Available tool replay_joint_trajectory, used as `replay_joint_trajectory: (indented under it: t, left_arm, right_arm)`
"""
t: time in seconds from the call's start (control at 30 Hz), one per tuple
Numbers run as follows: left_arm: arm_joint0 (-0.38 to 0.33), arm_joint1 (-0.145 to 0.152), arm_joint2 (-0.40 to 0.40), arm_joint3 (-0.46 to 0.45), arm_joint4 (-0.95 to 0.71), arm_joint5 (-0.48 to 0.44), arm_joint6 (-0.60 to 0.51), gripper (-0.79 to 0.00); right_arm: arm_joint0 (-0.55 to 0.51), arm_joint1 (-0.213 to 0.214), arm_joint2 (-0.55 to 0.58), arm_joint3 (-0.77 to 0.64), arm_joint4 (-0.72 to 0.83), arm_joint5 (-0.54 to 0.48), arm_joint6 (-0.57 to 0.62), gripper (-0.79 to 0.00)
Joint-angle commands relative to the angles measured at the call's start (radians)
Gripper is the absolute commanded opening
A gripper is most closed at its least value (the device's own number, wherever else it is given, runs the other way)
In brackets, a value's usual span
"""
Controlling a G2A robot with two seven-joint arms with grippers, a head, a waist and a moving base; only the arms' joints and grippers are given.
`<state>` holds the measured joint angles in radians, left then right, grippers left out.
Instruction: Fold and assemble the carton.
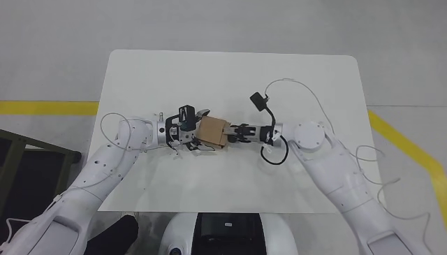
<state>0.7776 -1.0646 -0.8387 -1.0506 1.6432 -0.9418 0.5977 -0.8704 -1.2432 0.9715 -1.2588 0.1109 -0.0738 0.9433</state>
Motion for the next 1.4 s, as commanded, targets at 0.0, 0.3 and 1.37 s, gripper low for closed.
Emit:
replay_joint_trajectory:
  t: [0.0, 0.3, 1.37]
  left_arm:
    - [0.0, 0.0, 0.0, 0.0, -0.001, 0.0, -0.001, 0.0]
    - [0.0, 0.0, 0.0, 0.0, -0.002, 0.0, -0.004, 0.0]
    - [0.0, 0.001, 0.0, -0.005, -0.002, -0.001, -0.01, 0.0]
  right_arm:
    - [-0.005, 0.002, 0.006, -0.004, 0.0, 0.0, 0.001, -0.563]
    - [-0.03, 0.01, 0.025, -0.032, 0.004, 0.003, 0.007, -0.582]
    - [-0.019, 0.002, 0.008, -0.017, 0.049, -0.019, 0.028, -0.616]
